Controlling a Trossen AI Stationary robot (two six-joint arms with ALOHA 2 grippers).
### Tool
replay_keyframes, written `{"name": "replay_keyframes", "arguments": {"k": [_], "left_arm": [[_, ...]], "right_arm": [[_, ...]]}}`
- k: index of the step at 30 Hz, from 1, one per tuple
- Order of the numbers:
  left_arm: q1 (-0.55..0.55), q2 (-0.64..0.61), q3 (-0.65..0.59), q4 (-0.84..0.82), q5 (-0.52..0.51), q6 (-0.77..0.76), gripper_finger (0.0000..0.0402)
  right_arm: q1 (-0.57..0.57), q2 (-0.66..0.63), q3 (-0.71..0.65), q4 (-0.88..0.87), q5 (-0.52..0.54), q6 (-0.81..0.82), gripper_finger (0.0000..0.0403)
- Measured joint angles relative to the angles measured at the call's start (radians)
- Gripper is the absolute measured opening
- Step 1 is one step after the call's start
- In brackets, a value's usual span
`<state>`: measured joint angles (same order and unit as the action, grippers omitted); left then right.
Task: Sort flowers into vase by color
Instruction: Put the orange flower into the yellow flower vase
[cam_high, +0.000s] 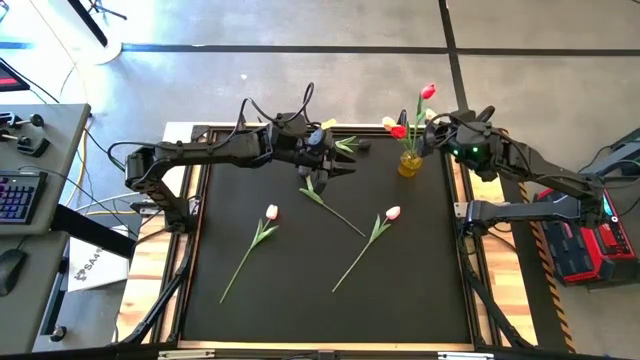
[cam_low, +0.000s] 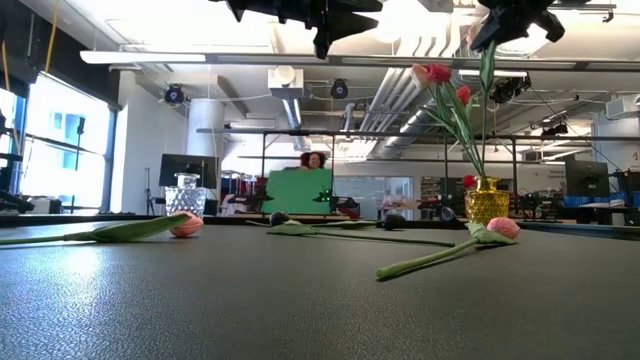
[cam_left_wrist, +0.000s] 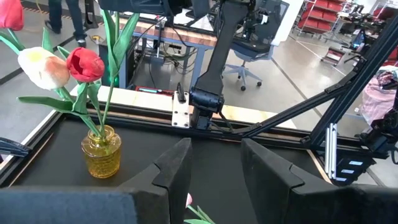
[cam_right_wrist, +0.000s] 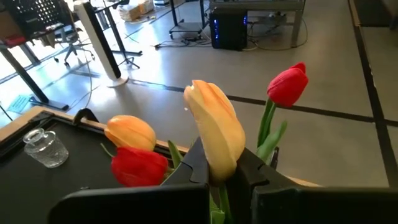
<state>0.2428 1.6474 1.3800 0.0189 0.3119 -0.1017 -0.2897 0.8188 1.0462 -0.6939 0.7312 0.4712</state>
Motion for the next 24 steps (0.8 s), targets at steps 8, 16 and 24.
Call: {"name": "replay_keyframes", "arguments": {"k": [8,16,24], "left_arm": [[0.0,0.0,0.0,0.0,-0.002,0.0,0.0129],[0.0,0.0,0.0,0.0,-0.002,0.0,0.0129],[0.0,0.0,0.0,0.0,-0.002,0.0,0.0129]], "right_arm": [[0.0,0.001,0.0,0.001,0.031,0.0,0.0007],[0.0,0.001,0.0,-0.012,0.045,0.002,0.0007],[0.0,0.0,0.0,-0.023,0.062,-0.005,0.0007]]}}
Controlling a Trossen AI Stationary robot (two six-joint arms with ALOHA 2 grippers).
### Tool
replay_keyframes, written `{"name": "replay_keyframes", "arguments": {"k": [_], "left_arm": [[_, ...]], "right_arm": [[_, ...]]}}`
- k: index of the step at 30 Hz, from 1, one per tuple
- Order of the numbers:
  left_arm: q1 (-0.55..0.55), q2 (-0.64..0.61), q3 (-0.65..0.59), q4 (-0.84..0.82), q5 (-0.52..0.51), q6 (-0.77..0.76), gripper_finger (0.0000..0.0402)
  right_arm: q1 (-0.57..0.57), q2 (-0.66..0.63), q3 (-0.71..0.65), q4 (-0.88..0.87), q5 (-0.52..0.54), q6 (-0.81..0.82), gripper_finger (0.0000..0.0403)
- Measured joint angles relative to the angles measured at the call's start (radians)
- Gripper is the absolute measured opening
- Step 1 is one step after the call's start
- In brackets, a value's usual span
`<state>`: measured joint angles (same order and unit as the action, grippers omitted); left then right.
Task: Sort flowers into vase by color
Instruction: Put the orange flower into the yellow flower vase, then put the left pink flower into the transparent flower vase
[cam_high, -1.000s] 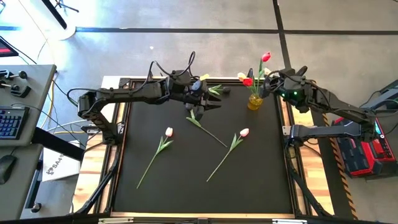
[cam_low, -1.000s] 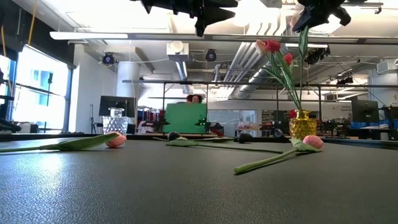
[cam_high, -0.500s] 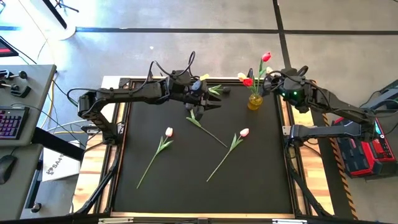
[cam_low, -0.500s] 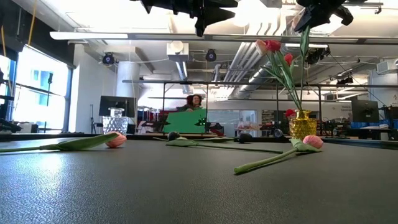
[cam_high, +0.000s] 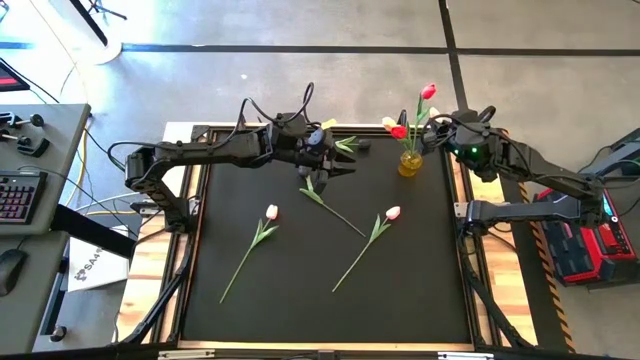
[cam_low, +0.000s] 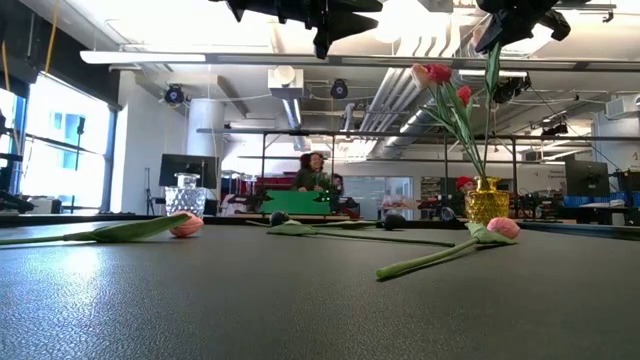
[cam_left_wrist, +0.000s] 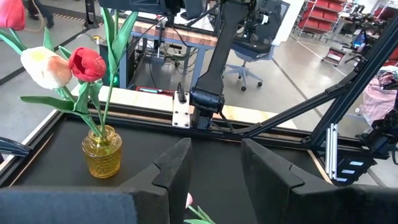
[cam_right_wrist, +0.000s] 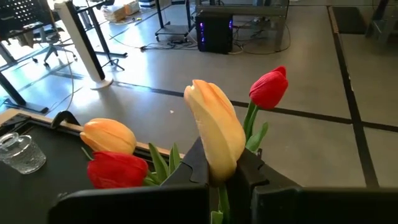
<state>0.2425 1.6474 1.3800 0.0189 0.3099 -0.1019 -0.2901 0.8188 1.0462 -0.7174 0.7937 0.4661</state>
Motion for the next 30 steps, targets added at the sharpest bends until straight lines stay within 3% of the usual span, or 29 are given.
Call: {"name": "replay_keyframes", "arguments": {"k": [6,10,14,18,25,30], "left_arm": [[0.0,0.0,0.0,0.0,-0.016,-0.021,0.0129],[0.0,0.0,0.0,-0.014,-0.106,-0.051,0.0129],[0.0,0.0,0.0,-0.027,-0.165,-0.04,0.0129],[0.0,0.0,0.0,-0.023,-0.167,-0.036,0.0129],[0.0,0.0,0.0,-0.023,-0.167,-0.044,0.0129],[0.0,0.0,0.0,-0.054,-0.167,-0.054,0.0129]], "right_arm": [[0.0,0.0,0.0,-0.033,0.004,0.008,0.0007],[-0.016,0.002,0.0,-0.111,0.025,0.077,0.0008],[-0.053,0.018,0.0,-0.171,-0.028,0.134,0.0026],[-0.066,0.038,0.0,-0.165,-0.084,0.139,0.0077],[-0.066,0.052,0.0,-0.1,-0.087,0.139,0.0192],[-0.065,0.034,0.0,-0.02,-0.087,0.136,0.0251]]}}
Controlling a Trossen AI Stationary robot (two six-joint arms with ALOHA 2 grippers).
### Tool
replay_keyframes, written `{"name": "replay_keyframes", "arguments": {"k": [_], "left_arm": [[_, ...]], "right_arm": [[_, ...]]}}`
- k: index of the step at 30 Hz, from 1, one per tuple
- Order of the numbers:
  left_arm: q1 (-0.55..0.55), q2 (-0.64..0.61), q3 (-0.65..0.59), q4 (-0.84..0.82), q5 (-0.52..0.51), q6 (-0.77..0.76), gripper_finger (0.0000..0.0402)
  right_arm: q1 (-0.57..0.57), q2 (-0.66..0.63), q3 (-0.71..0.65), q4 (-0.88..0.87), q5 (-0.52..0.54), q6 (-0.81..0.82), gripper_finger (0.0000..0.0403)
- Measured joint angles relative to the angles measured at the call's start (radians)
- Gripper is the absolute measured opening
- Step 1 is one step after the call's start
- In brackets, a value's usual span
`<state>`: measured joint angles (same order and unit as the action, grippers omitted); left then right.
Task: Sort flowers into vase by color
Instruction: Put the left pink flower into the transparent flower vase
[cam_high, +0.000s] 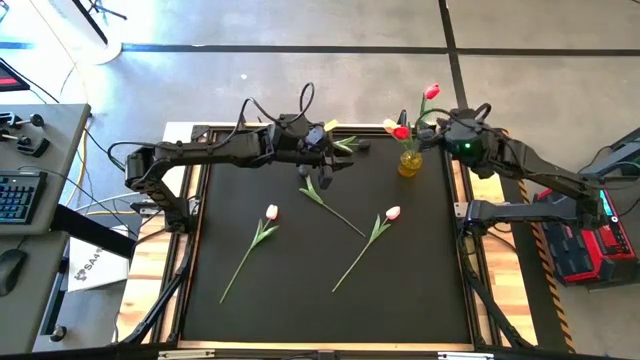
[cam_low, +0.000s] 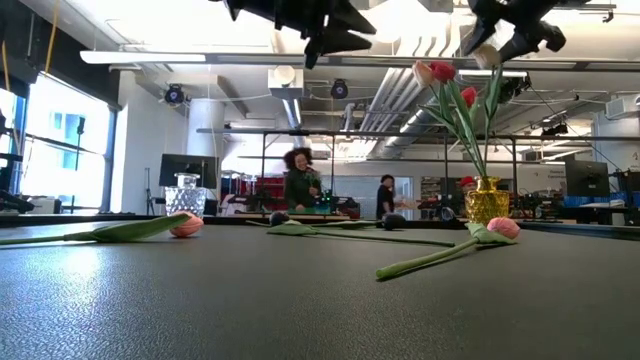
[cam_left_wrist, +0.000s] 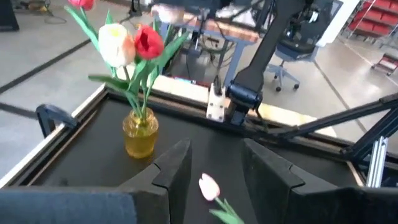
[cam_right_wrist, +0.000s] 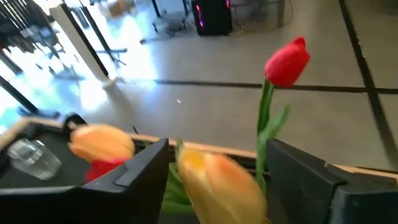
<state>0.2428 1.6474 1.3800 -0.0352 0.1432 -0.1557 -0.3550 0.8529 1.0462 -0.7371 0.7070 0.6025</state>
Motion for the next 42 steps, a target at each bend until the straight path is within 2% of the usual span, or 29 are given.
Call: {"name": "replay_keyframes", "arguments": {"k": [4,15,19,23,28,31,34,42], "left_arm": [[0.0,0.0,0.0,-0.088,0.0,-0.008,0.0129],[0.0,0.0,0.0,-0.299,-0.003,-0.053,0.0129],[0.0,0.0,0.0,-0.382,-0.003,-0.079,0.0129],[-0.006,0.0,0.0,-0.567,-0.006,-0.088,0.0129],[-0.032,0.001,-0.06,-0.762,-0.094,-0.066,0.0129],[-0.037,0.001,-0.12,-0.791,-0.026,-0.051,0.0129],[-0.037,0.001,-0.193,-0.783,0.024,-0.111,0.0129],[-0.056,0.001,-0.322,-0.857,-0.004,-0.394,0.0129]], "right_arm": [[0.0,-0.022,0.0,0.063,0.0,-0.009,0.0267],[0.0,-0.069,0.0,0.153,0.0,-0.072,0.0267],[0.002,-0.069,0.0,0.24,-0.006,-0.147,0.0267],[0.012,-0.069,0.0,0.394,-0.056,-0.268,0.0267],[0.022,-0.069,0.0,0.58,-0.145,-0.389,0.0267],[0.021,-0.069,0.0,0.609,-0.179,-0.398,0.0267],[0.021,-0.067,0.0,0.6,-0.209,-0.397,0.0267],[0.021,-0.048,0.0,0.546,-0.259,-0.394,0.0267]]}}
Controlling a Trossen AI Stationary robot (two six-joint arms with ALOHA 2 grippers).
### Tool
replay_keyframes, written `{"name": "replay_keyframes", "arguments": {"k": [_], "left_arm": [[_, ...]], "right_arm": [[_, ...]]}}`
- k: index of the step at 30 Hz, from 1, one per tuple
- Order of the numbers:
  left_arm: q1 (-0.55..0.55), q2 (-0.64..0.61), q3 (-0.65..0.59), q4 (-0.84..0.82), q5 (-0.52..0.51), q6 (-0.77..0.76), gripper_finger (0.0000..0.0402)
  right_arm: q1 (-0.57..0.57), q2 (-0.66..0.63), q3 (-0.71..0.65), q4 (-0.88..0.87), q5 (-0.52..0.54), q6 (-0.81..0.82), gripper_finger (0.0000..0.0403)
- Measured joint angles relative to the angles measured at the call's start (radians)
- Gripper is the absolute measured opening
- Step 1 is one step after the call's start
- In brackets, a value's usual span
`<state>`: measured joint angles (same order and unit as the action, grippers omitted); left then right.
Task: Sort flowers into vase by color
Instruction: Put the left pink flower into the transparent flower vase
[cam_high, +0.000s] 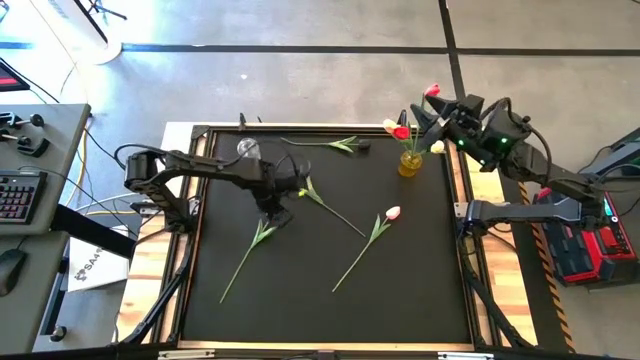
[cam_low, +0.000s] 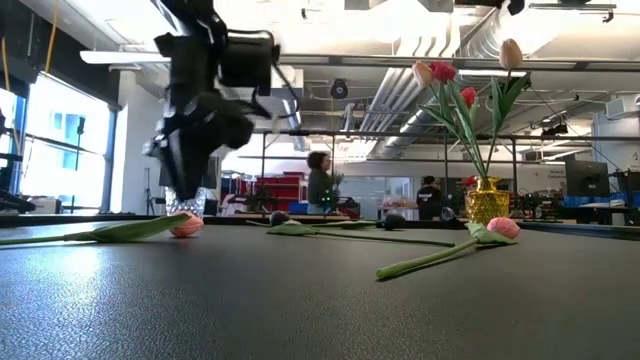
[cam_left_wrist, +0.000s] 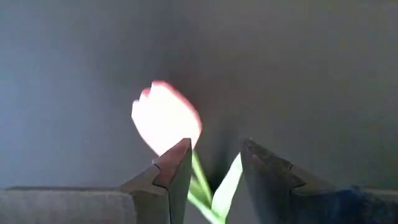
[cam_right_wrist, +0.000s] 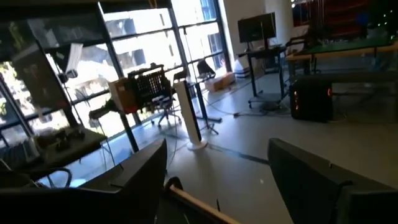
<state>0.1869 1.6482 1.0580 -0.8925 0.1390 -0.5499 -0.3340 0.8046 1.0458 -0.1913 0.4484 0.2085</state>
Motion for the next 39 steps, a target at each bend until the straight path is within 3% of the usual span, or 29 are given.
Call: {"name": "replay_keyframes", "arguments": {"k": [8,12,20,23,30,39], "left_arm": [[-0.084,0.0,-0.053,-0.022,-0.01,-0.144,0.0129],[-0.106,0.0,-0.093,0.028,-0.097,-0.193,0.0129],[-0.094,0.0,-0.152,0.155,-0.124,-0.225,0.0124],[-0.093,0.0,-0.169,0.176,-0.145,-0.204,0.0103],[-0.055,-0.007,-0.233,0.269,-0.117,-0.182,0.0008],[-0.006,-0.086,-0.183,0.303,-0.089,-0.136,0.0003]], "right_arm": [[0.0,0.001,0.0,-0.064,0.01,-0.01,0.0267],[-0.002,0.001,0.0,-0.059,0.015,-0.034,0.0267],[-0.027,0.001,0.0,-0.059,-0.013,-0.031,0.0267],[-0.026,0.0,0.0,-0.059,-0.016,-0.027,0.0267],[-0.026,-0.003,0.0,-0.059,-0.017,-0.027,0.0267],[-0.026,-0.015,0.0,-0.066,-0.011,-0.034,0.0267]]}}
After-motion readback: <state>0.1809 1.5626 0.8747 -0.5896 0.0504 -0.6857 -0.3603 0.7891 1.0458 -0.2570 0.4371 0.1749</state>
